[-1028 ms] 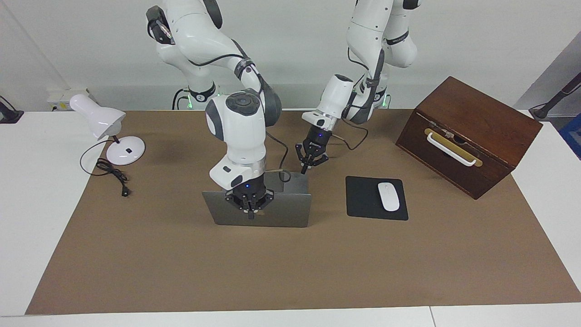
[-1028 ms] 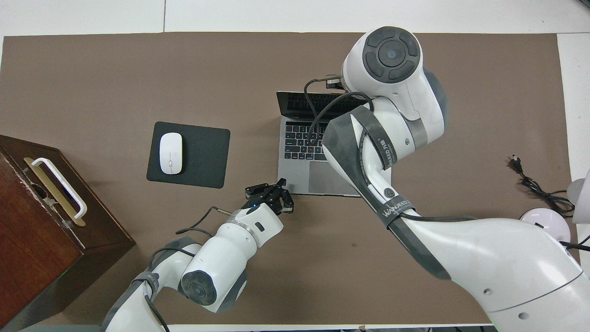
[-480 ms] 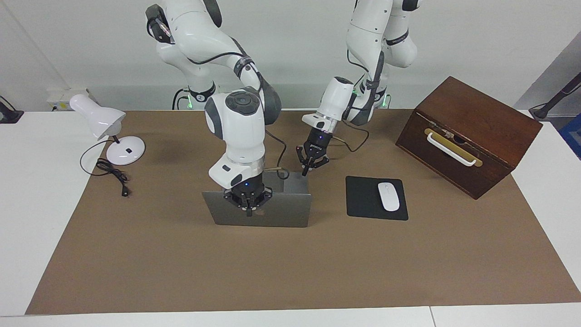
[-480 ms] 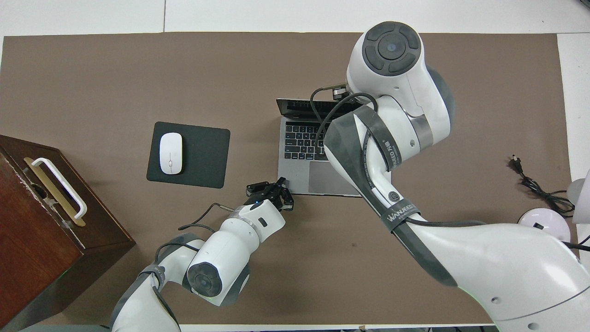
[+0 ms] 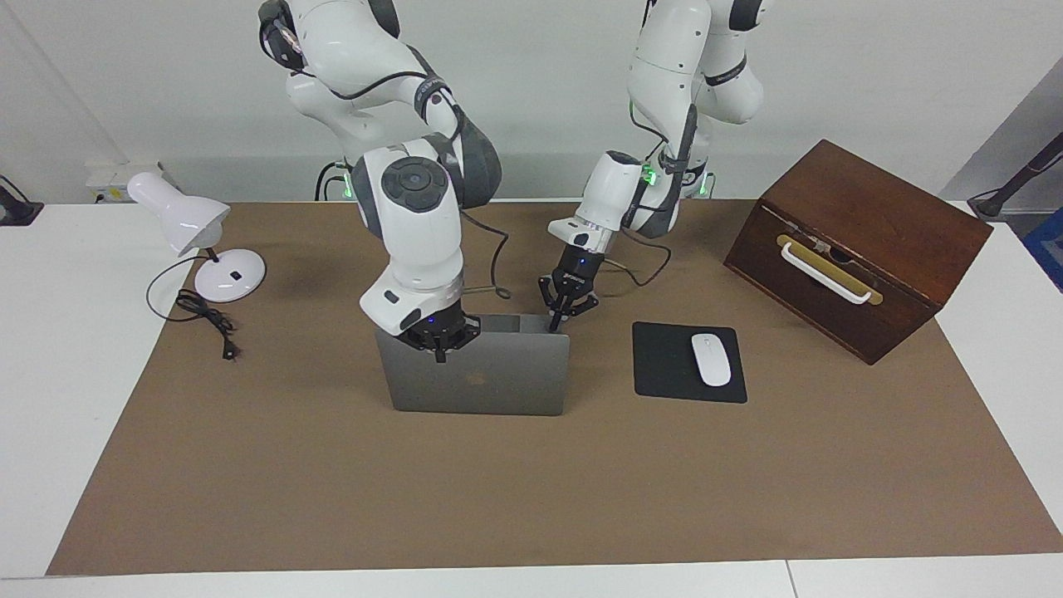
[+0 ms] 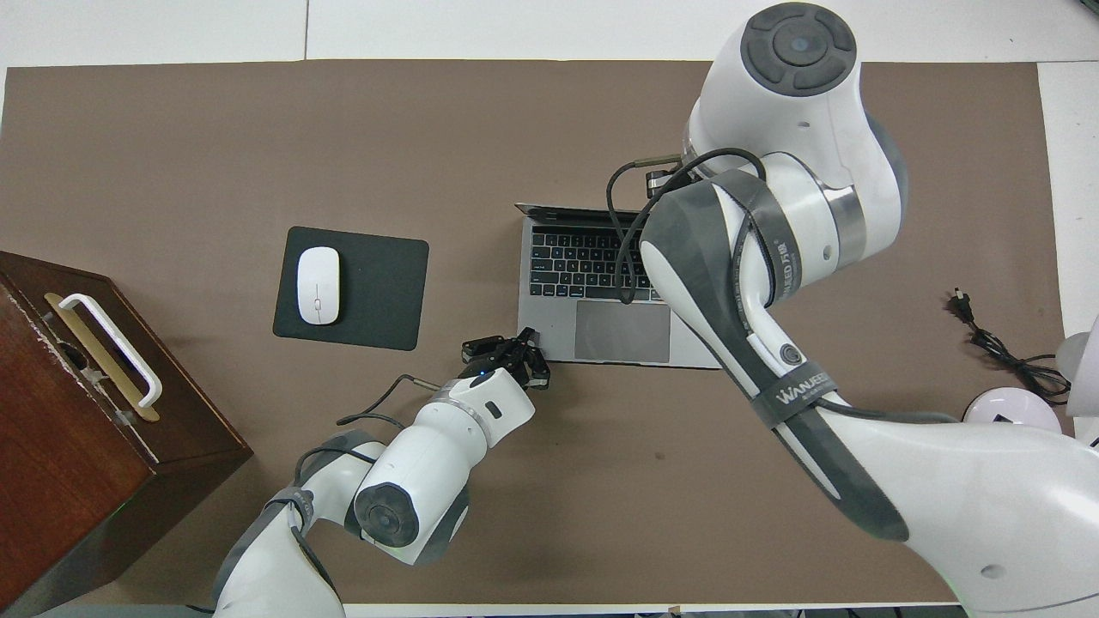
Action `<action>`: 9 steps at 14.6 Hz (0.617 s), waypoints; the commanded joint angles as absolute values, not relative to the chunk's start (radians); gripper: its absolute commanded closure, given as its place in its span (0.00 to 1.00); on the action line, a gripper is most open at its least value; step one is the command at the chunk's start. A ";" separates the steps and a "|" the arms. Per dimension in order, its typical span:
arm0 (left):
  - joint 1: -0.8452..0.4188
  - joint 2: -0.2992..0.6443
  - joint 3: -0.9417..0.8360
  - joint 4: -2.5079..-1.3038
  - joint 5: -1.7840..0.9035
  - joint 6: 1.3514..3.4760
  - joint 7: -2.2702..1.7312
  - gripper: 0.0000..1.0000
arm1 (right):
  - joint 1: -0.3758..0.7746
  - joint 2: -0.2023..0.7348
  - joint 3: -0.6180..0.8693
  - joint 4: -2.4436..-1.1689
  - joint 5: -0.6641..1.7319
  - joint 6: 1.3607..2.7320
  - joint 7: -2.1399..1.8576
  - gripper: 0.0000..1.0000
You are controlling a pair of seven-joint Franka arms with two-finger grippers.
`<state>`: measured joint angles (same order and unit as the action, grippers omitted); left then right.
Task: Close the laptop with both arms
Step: 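Push the laptop lid down toward the keyboard with the right gripper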
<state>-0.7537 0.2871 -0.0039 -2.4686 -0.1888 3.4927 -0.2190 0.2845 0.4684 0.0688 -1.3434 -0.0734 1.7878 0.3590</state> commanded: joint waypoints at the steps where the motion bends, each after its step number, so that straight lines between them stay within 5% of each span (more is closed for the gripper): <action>1: -0.772 0.313 0.005 -2.457 -0.204 3.502 -0.189 1.00 | 0.244 0.456 0.084 -1.342 0.000 1.668 0.318 1.00; 9: -0.769 0.316 0.006 -2.479 -0.206 3.502 -0.097 1.00 | 0.190 0.446 0.084 -1.365 0.041 1.597 0.249 1.00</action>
